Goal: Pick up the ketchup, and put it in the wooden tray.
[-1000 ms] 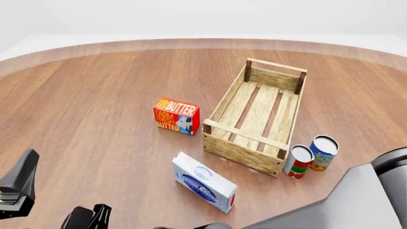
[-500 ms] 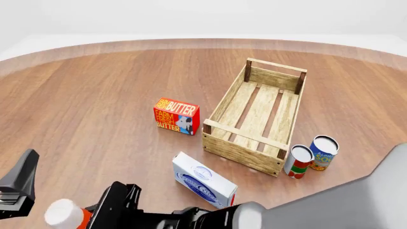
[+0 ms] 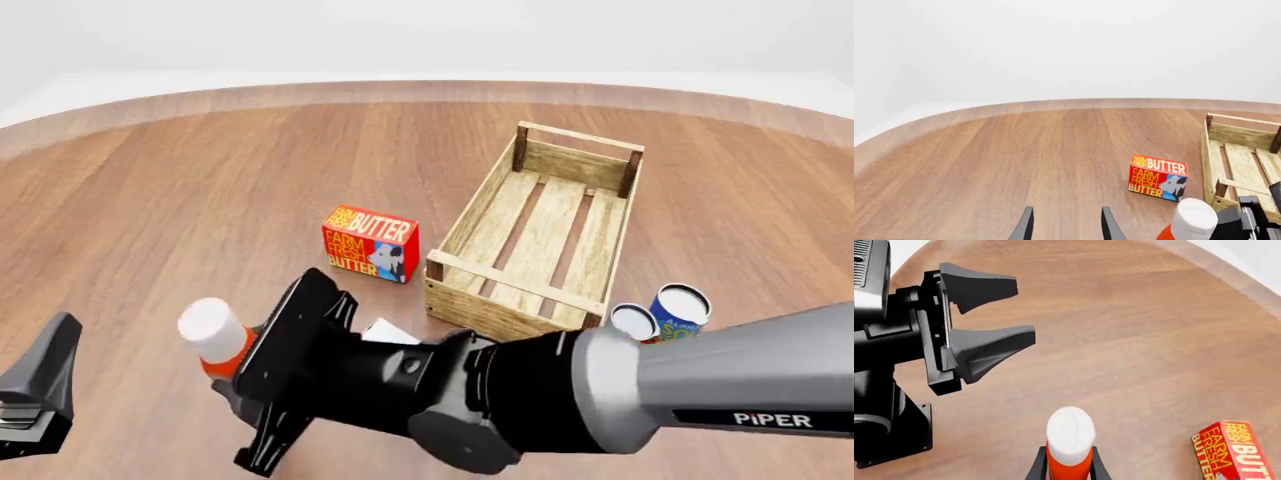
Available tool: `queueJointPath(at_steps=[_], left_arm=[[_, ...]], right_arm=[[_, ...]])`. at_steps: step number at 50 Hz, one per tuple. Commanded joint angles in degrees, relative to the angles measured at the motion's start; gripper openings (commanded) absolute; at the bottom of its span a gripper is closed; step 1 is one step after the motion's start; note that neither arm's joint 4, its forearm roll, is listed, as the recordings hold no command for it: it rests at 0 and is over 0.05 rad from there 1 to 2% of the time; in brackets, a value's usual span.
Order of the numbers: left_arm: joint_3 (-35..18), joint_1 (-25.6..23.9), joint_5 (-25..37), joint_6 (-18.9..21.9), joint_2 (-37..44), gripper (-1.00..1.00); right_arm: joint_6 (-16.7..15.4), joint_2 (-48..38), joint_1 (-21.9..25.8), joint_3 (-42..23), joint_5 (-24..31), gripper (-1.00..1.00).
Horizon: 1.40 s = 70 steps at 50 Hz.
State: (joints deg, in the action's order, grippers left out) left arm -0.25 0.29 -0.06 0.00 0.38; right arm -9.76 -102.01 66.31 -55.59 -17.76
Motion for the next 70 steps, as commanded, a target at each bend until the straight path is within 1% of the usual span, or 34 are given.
queueJointPath(at_steps=[1, 9, 12, 17, 20, 30, 31, 32, 35, 38, 40, 43, 44, 46, 47, 50, 52, 58, 62, 70], left_arm=[[0.0, 0.0, -0.2, 0.0, 0.1, 1.0], [0.0, 0.0, -0.1, 0.0, 0.1, 1.0], [0.0, 0.0, -0.1, 0.0, 0.1, 1.0], [0.0, 0.0, -0.1, 0.0, 0.1, 1.0], [0.0, 0.0, -0.2, 0.0, 0.1, 1.0], [0.0, 0.0, -0.2, 0.0, 0.1, 1.0], [0.0, 0.0, -0.2, 0.0, 0.1, 1.0], [0.0, 0.0, -0.1, 0.0, 0.1, 1.0], [0.0, 0.0, -0.1, 0.0, 0.1, 1.0], [0.0, 0.0, 0.0, 0.0, 0.0, 1.0], [0.0, 0.0, 0.0, 0.0, 0.0, 1.0], [0.0, 0.0, 0.0, 0.0, 0.0, 1.0], [0.0, 0.0, 0.0, 0.0, 0.0, 1.0], [0.0, 0.0, 0.0, 0.0, 0.0, 1.0], [0.0, 0.0, 0.0, 0.0, 0.0, 1.0], [0.0, 0.0, 0.0, 0.0, 0.0, 1.0], [0.0, 0.1, 0.0, 0.0, 0.0, 1.0], [0.0, 0.1, 0.0, 0.0, 0.0, 1.0], [0.0, 0.1, 0.0, 0.0, 0.0, 1.0], [0.0, 0.1, 0.0, 0.0, 0.0, 1.0]], right_arm=[[-1.1, 3.4, -5.5, -1.1, 3.6, -1.0], [-1.9, 7.8, -12.3, -0.7, 5.9, -1.0], [-1.7, 9.1, -13.3, -0.8, 6.8, -1.0], [-2.7, 12.2, -16.6, -1.0, 8.7, -1.0], [-2.8, 13.5, -17.6, -1.1, 9.5, -1.0], [-4.1, 18.3, -25.0, -0.6, 12.4, -1.0], [-4.1, 18.3, -25.0, -0.6, 12.4, -1.0], [-5.2, 18.5, -27.7, 0.1, 12.0, -1.0], [-4.3, 18.6, -29.1, 0.2, 12.0, -1.0], [-5.0, 18.4, -32.5, 0.7, 11.5, -1.0], [-4.3, 18.3, -33.3, 0.7, 11.3, -1.0], [-4.7, 17.9, -35.8, 1.1, 10.8, -1.0], [-4.0, 17.9, -36.4, 1.2, 10.5, -1.0], [-4.3, 17.8, -36.1, 1.2, 10.4, -1.0], [-4.3, 17.5, -38.0, 1.5, 10.0, -1.0], [-4.2, 17.2, -38.5, 1.6, 9.7, -1.0], [-4.0, 16.2, -40.8, 2.2, 8.6, -1.0], [-4.0, 14.2, -43.5, 2.5, 7.0, -1.0], [-3.7, 11.7, -45.9, 2.6, 5.0, -1.0], [-3.0, 8.1, -48.7, 2.7, 1.6, -1.0]])
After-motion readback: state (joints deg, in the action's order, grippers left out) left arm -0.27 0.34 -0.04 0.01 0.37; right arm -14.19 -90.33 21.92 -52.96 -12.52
